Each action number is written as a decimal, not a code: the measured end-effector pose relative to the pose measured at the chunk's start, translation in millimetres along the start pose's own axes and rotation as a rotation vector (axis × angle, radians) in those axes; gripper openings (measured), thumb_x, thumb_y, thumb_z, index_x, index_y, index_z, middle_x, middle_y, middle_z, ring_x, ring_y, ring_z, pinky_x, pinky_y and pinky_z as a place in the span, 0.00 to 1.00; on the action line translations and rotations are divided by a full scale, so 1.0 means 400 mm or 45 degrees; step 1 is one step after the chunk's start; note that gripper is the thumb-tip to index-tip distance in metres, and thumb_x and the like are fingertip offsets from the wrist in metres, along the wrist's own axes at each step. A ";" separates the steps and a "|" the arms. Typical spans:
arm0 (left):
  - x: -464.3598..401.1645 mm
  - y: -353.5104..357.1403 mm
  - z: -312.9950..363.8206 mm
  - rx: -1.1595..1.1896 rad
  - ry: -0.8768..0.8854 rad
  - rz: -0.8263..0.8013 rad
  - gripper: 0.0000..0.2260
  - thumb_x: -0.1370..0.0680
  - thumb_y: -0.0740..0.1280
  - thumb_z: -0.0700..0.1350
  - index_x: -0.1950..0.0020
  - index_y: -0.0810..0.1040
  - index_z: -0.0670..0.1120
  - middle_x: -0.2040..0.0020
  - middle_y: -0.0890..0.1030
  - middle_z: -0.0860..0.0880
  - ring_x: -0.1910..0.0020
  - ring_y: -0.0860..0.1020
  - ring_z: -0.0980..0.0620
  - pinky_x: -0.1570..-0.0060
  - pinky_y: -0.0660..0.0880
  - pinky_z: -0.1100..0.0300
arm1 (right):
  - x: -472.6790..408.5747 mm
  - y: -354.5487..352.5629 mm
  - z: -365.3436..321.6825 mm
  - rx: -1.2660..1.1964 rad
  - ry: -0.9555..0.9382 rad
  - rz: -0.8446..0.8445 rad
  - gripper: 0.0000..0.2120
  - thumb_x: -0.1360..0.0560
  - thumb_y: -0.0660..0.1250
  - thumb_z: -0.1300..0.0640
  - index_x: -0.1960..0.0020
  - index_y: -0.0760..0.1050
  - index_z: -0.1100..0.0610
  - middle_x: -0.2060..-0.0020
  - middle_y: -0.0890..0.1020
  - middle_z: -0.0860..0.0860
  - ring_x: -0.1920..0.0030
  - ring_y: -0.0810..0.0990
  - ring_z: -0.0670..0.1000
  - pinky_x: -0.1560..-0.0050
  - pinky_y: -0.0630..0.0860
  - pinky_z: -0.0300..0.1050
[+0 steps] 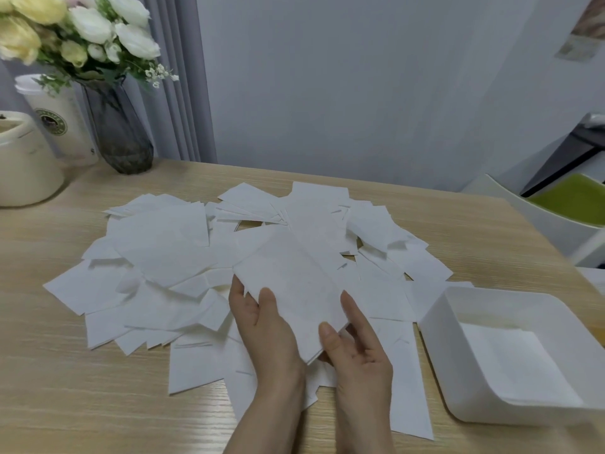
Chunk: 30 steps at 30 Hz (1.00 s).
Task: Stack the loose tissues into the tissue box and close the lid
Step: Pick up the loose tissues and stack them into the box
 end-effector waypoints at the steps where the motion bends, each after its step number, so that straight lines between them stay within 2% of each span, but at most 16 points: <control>1: 0.003 0.000 -0.001 0.023 -0.017 0.016 0.17 0.17 0.57 0.36 0.37 0.71 0.57 0.44 0.80 0.56 0.39 0.78 0.51 0.41 0.75 0.53 | 0.001 0.003 0.002 -0.046 0.012 -0.008 0.25 0.29 0.69 0.72 0.38 0.77 0.51 0.62 0.82 0.64 0.60 0.81 0.58 0.59 0.76 0.30; 3: 0.012 0.004 -0.003 0.040 -0.047 -0.007 0.16 0.18 0.59 0.35 0.36 0.73 0.53 0.43 0.81 0.52 0.40 0.79 0.49 0.40 0.76 0.50 | -0.003 0.010 0.003 -0.123 0.039 -0.030 0.29 0.28 0.66 0.74 0.34 0.73 0.49 0.55 0.86 0.54 0.53 0.85 0.48 0.53 0.80 0.36; 5: 0.016 0.008 0.008 -0.004 -0.044 -0.077 0.15 0.19 0.61 0.34 0.35 0.74 0.47 0.43 0.83 0.48 0.42 0.81 0.46 0.41 0.77 0.49 | -0.012 0.004 -0.012 -0.086 0.038 -0.042 0.29 0.26 0.65 0.73 0.33 0.71 0.47 0.50 0.86 0.51 0.48 0.84 0.47 0.46 0.80 0.43; 6: 0.012 0.010 0.017 -0.038 -0.040 -0.122 0.15 0.20 0.62 0.34 0.36 0.74 0.46 0.44 0.83 0.47 0.44 0.82 0.47 0.44 0.79 0.51 | -0.019 -0.004 -0.028 -0.036 0.014 -0.052 0.28 0.25 0.64 0.73 0.33 0.71 0.47 0.50 0.86 0.50 0.48 0.84 0.47 0.46 0.79 0.43; 8: -0.002 0.016 0.040 -0.122 -0.067 -0.244 0.14 0.21 0.64 0.34 0.38 0.77 0.48 0.49 0.85 0.50 0.49 0.84 0.51 0.56 0.81 0.58 | -0.036 -0.022 -0.079 0.105 -0.060 -0.099 0.26 0.24 0.63 0.71 0.33 0.71 0.47 0.51 0.86 0.51 0.48 0.84 0.47 0.50 0.80 0.38; 10: -0.013 0.032 0.064 -0.250 -0.109 -0.416 0.12 0.22 0.65 0.36 0.41 0.79 0.48 0.52 0.86 0.51 0.56 0.84 0.53 0.66 0.80 0.60 | -0.055 -0.042 -0.132 0.222 -0.100 -0.142 0.24 0.23 0.64 0.69 0.35 0.71 0.46 0.53 0.86 0.50 0.51 0.84 0.46 0.56 0.79 0.35; 14: 0.009 0.085 0.085 -0.470 -0.147 -0.702 0.06 0.22 0.67 0.38 0.49 0.83 0.44 0.56 0.86 0.48 0.61 0.84 0.51 0.72 0.80 0.58 | -0.093 -0.111 -0.223 0.387 -0.189 -0.090 0.18 0.24 0.67 0.67 0.41 0.72 0.48 0.60 0.86 0.49 0.59 0.84 0.46 0.59 0.77 0.37; 17: 0.042 0.124 0.072 -0.539 -0.146 -0.767 0.04 0.22 0.69 0.39 0.53 0.84 0.43 0.61 0.84 0.50 0.66 0.82 0.53 0.74 0.79 0.58 | -0.112 -0.159 -0.274 0.476 -0.229 -0.091 0.11 0.24 0.67 0.67 0.46 0.77 0.53 0.63 0.86 0.48 0.66 0.82 0.45 0.68 0.74 0.35; 19: 0.066 0.151 0.049 -0.581 -0.153 -0.806 0.04 0.23 0.69 0.40 0.54 0.84 0.43 0.61 0.82 0.47 0.68 0.80 0.53 0.75 0.79 0.58 | -0.123 -0.200 -0.303 0.557 -0.261 -0.070 0.08 0.24 0.67 0.66 0.51 0.79 0.54 0.69 0.83 0.48 0.72 0.76 0.44 0.73 0.70 0.35; 21: 0.095 0.177 0.020 -0.616 -0.166 -0.852 0.04 0.23 0.70 0.40 0.53 0.84 0.43 0.60 0.82 0.44 0.68 0.80 0.53 0.76 0.77 0.59 | -0.137 -0.252 -0.325 0.627 -0.278 -0.026 0.08 0.24 0.67 0.65 0.54 0.81 0.54 0.72 0.80 0.50 0.75 0.71 0.46 0.75 0.68 0.36; 24: 0.144 0.217 -0.023 -0.659 -0.165 -0.916 0.03 0.23 0.70 0.40 0.53 0.83 0.43 0.63 0.82 0.44 0.68 0.77 0.55 0.78 0.73 0.61 | -0.152 -0.328 -0.345 0.706 -0.266 0.015 0.08 0.23 0.66 0.65 0.51 0.82 0.55 0.70 0.77 0.56 0.75 0.69 0.48 0.76 0.67 0.38; 27: 0.186 0.251 -0.059 -0.698 -0.114 -0.956 0.04 0.23 0.70 0.40 0.55 0.83 0.46 0.67 0.81 0.46 0.69 0.75 0.55 0.77 0.69 0.62 | -0.156 -0.396 -0.370 0.780 -0.264 0.075 0.09 0.22 0.65 0.62 0.50 0.82 0.51 0.71 0.77 0.49 0.75 0.70 0.44 0.75 0.67 0.36; 29: 0.210 0.271 -0.077 -0.728 -0.074 -0.980 0.04 0.23 0.70 0.41 0.56 0.84 0.48 0.65 0.82 0.47 0.68 0.77 0.56 0.73 0.70 0.64 | -0.151 -0.429 -0.390 0.769 -0.289 0.099 0.09 0.22 0.65 0.63 0.52 0.82 0.51 0.72 0.79 0.42 0.74 0.73 0.39 0.73 0.69 0.31; 30: 0.221 0.282 -0.086 -0.730 -0.063 -0.992 0.04 0.23 0.70 0.41 0.56 0.84 0.48 0.64 0.84 0.50 0.66 0.79 0.56 0.70 0.71 0.66 | -0.149 -0.443 -0.399 0.747 -0.302 0.106 0.09 0.23 0.65 0.64 0.53 0.81 0.52 0.71 0.81 0.43 0.72 0.75 0.39 0.71 0.70 0.30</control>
Point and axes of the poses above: each hand's wrist, its own x-axis away from the middle knuckle, its own y-axis out of the palm, z = x × y, the point moved 8 cm from there along -x, towards the middle knuckle
